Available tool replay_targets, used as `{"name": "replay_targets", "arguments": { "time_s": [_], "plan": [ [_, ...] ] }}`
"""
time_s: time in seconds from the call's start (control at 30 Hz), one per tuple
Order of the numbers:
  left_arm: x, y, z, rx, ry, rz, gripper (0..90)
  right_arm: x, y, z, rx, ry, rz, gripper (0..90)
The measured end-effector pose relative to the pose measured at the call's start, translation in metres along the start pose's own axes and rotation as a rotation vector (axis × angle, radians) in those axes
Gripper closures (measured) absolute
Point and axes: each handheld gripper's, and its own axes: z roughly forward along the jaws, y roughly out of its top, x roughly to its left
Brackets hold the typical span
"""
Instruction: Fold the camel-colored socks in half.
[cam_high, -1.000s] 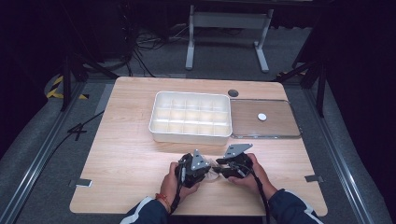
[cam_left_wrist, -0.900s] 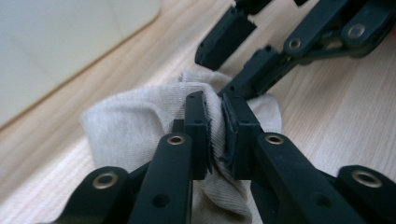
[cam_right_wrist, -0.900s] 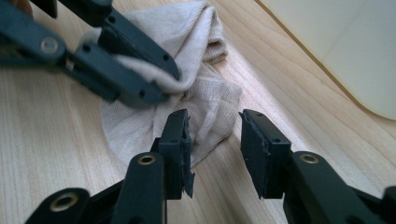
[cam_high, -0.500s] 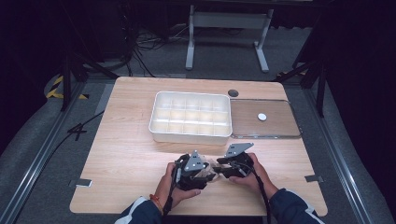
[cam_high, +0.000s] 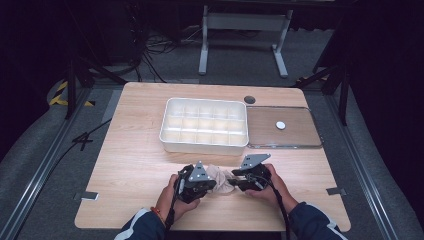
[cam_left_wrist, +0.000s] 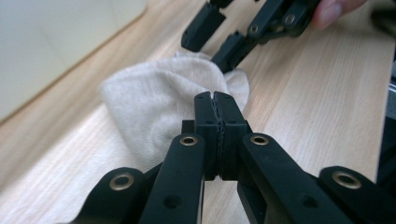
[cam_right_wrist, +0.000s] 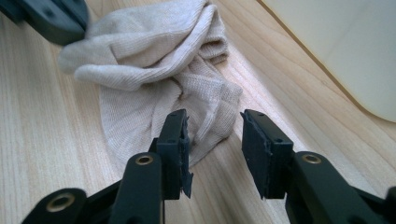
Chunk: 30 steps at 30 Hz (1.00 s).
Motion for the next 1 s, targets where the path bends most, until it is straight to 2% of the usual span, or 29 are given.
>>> {"name": "replay_targets", "arguments": {
  "time_s": [0.1,0.17,0.23,0.27,0.33,0.4,0.5,0.6,0.67,0.7,0.77,0.8,0.83,0.9,0.93,1.0],
  "plan": [
    [0.000,-0.004,0.016,0.023,-0.001,-0.004,88.6,0.000,0.000,0.000,-0.003,-0.004,-0.003,61.7],
    [0.000,-0.006,0.022,-0.006,-0.014,-0.021,88.9,0.001,0.002,-0.003,-0.009,-0.014,-0.003,65.0],
    [0.000,-0.006,0.022,0.001,-0.010,-0.011,88.9,0.001,0.005,-0.009,-0.053,-0.027,-0.008,69.6],
    [0.000,-0.006,0.022,-0.005,-0.010,-0.014,88.9,0.002,0.008,-0.016,-0.097,-0.028,0.002,71.8],
    [0.000,-0.007,0.022,-0.013,-0.013,-0.027,88.8,0.005,0.013,-0.023,-0.168,-0.005,0.007,75.5],
    [0.001,-0.008,0.023,-0.017,-0.015,-0.035,88.7,0.011,0.018,-0.024,-0.200,0.012,-0.015,77.2],
    [0.000,-0.008,0.023,-0.022,-0.012,-0.038,88.6,0.022,0.023,-0.016,-0.178,0.024,-0.068,77.6],
    [0.001,-0.008,0.022,-0.014,-0.013,-0.024,87.1,0.024,0.023,-0.003,-0.114,0.017,-0.089,79.1],
    [0.000,-0.007,0.020,-0.018,-0.015,-0.020,83.7,0.022,0.018,0.004,-0.082,0.015,-0.084,79.1],
    [0.001,-0.008,0.018,-0.023,-0.010,-0.004,81.8,0.020,0.014,0.008,-0.060,0.015,-0.074,79.1],
    [0.002,-0.007,0.011,-0.032,-0.002,0.001,77.0,0.018,0.011,0.011,-0.066,0.020,-0.061,79.3],
    [0.004,-0.007,0.006,-0.049,0.002,-0.002,73.7,0.018,0.011,0.010,-0.059,0.017,-0.071,79.3],
    [0.004,-0.007,0.001,-0.056,0.017,-0.016,69.4,0.020,0.012,0.010,-0.055,0.009,-0.075,79.3],
    [0.010,-0.009,-0.009,-0.101,0.049,-0.063,64.1,0.021,0.011,0.011,-0.057,0.000,-0.086,79.4],
    [0.014,-0.010,-0.012,-0.098,0.074,-0.078,60.4,0.020,0.011,0.011,-0.059,0.004,-0.083,79.4],
    [0.018,-0.013,-0.010,-0.085,0.080,-0.120,56.9,0.019,0.011,0.011,-0.061,0.008,-0.080,79.3]
  ]
}}
